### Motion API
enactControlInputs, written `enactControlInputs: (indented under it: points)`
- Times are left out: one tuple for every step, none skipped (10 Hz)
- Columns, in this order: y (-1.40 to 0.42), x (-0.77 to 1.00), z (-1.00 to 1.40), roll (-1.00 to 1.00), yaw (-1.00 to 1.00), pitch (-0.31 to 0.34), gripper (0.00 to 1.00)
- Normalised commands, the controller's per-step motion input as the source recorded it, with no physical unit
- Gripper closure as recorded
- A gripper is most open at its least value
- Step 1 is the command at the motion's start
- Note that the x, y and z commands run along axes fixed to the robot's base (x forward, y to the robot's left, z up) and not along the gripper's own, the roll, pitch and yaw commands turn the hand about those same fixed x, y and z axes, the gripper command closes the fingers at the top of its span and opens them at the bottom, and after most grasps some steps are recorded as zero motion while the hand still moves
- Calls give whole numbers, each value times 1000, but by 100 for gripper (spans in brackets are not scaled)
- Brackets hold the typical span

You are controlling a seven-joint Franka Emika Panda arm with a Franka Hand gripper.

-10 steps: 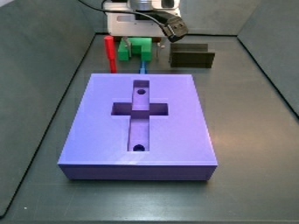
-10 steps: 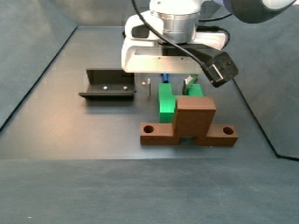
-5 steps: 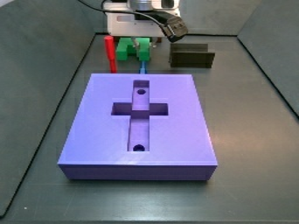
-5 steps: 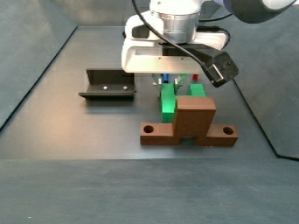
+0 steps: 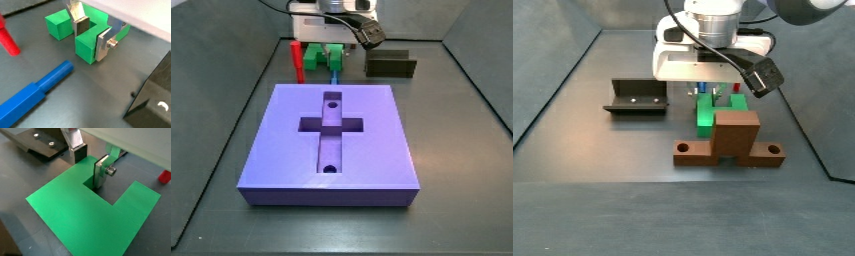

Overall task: Pick up the green object. Move up. Place the green object on the fixture. Regrasp the green object. Move to above the board. Insert the green object.
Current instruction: Pick up the green object, then move up.

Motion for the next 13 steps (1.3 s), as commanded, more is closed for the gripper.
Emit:
enactControlInputs:
  points:
    - [0, 0, 0, 0, 0, 0, 100]
    - [0, 0, 0, 0, 0, 0, 100]
    - [0, 0, 0, 0, 0, 0, 100]
    - [0, 0, 0, 0, 0, 0, 100]
    - [0, 0, 0, 0, 0, 0, 100]
    - [0, 0, 0, 0, 0, 0, 100]
    - [0, 0, 0, 0, 0, 0, 100]
    - [0, 0, 0, 0, 0, 0, 100]
    - [0, 0, 0, 0, 0, 0, 100]
    - [0, 0, 833, 0, 0, 0, 100]
    - [-61, 18, 777, 3, -47, 10, 100]
    - [-37, -4, 443, 39, -46, 0, 100]
    - [-18, 1, 248, 59, -35, -8, 100]
